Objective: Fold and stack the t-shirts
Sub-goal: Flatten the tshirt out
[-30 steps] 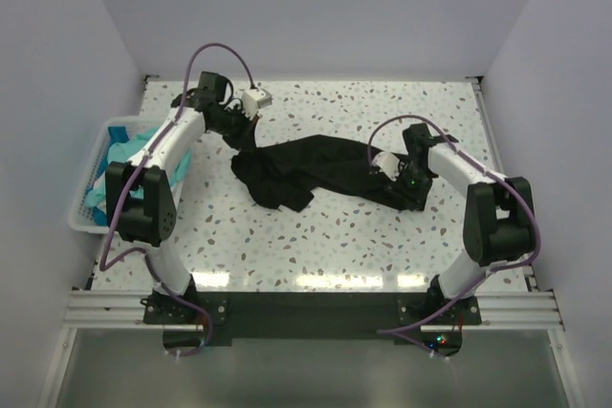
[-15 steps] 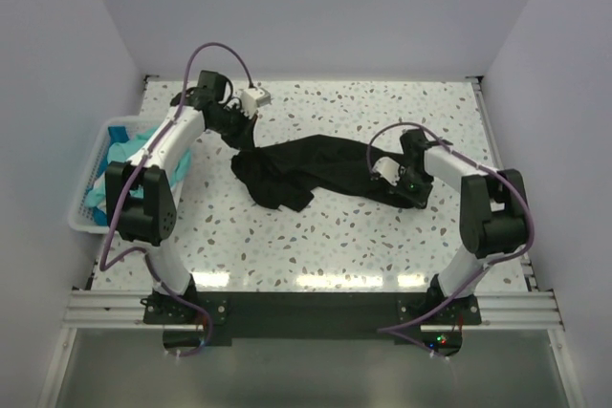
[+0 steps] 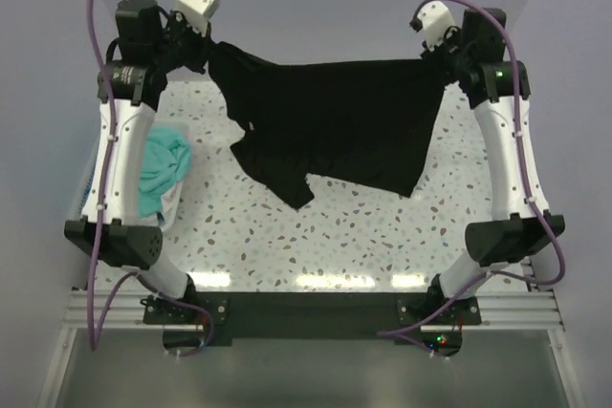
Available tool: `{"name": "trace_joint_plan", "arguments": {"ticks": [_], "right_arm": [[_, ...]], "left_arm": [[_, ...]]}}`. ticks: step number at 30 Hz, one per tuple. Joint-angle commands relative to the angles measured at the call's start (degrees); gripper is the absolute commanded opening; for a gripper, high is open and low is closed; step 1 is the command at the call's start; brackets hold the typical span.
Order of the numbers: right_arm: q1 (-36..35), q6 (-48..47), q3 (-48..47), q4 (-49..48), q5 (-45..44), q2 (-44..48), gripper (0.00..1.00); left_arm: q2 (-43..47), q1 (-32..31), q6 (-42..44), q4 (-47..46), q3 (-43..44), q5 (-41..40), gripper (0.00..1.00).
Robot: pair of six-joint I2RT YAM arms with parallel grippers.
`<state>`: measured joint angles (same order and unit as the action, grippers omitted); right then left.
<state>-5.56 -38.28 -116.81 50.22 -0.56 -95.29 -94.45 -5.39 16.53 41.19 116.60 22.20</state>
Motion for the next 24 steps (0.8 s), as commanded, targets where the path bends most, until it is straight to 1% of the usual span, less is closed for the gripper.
{"name": "trace_joint_plan", "arguments": {"ticks": [1, 3, 4, 5, 6, 7, 8, 10, 13, 14, 17, 21, 24], "right_arm": [[0.0, 5.9, -2.3, -1.3, -2.1, 4.7, 0.0], [0.0, 6.5, -0.5, -3.1, -2.6, 7.7, 0.0], [0.1, 6.6, 0.2, -4.8, -3.7, 11.1, 0.0], [0.1, 6.5, 1.7, -5.6, -4.2, 12.7, 0.0], [0.1, 6.5, 2.3, -6.2, -4.7, 14.5, 0.0], [0.1, 6.3, 3.0, -7.7, -5.2, 17.6, 0.0], [0.0, 6.1, 4.1, -8.4, -5.8, 19.2, 0.0], [0.0, 5.8, 4.3, -9.4, -6.1, 21.3, 0.0], [0.1, 5.8, 1.4, -9.4, -7.4, 22.7, 0.0], [0.1, 5.8, -0.8, -9.3, -7.6, 22.6, 0.0], [0.1, 5.2, -3.6, -9.1, -7.7, 21.8, 0.0], [0.1, 4.0, -1.2, -11.9, -7.6, 19.0, 0.0], [0.1, 4.8, -1.5, -14.6, -8.7, 15.2, 0.0]], "left_arm": [[10.4, 0.0, -3.0, -7.9, -2.0, -7.4, 0.0], [14.5, 0.0, -3.3, -8.9, -5.1, -9.8, 0.0], [18.7, 0.0, -3.3, -10.1, -6.6, -10.8, 0.0], [20.7, 0.0, -3.3, -10.5, -7.8, -12.0, 0.0], [22.6, 0.0, -2.5, -10.9, -9.5, -14.0, 0.0], [25.9, 0.0, -1.8, -10.9, -10.2, -14.6, 0.0], [27.2, 0.2, -0.8, -10.9, -10.6, -14.9, 0.0], [30.9, 0.3, 2.3, -11.7, -12.3, -14.6, 0.0], [34.0, 0.3, 4.1, -14.3, -13.4, -15.4, 0.0], [34.2, 0.3, 4.3, -14.7, -13.2, -15.9, 0.0], [33.6, 0.3, 4.5, -15.3, -11.8, -17.6, 0.0], [30.5, 0.3, 5.9, -15.3, -11.6, -17.9, 0.0], [24.8, 0.3, 7.2, -18.4, -12.4, -18.8, 0.0]]}}
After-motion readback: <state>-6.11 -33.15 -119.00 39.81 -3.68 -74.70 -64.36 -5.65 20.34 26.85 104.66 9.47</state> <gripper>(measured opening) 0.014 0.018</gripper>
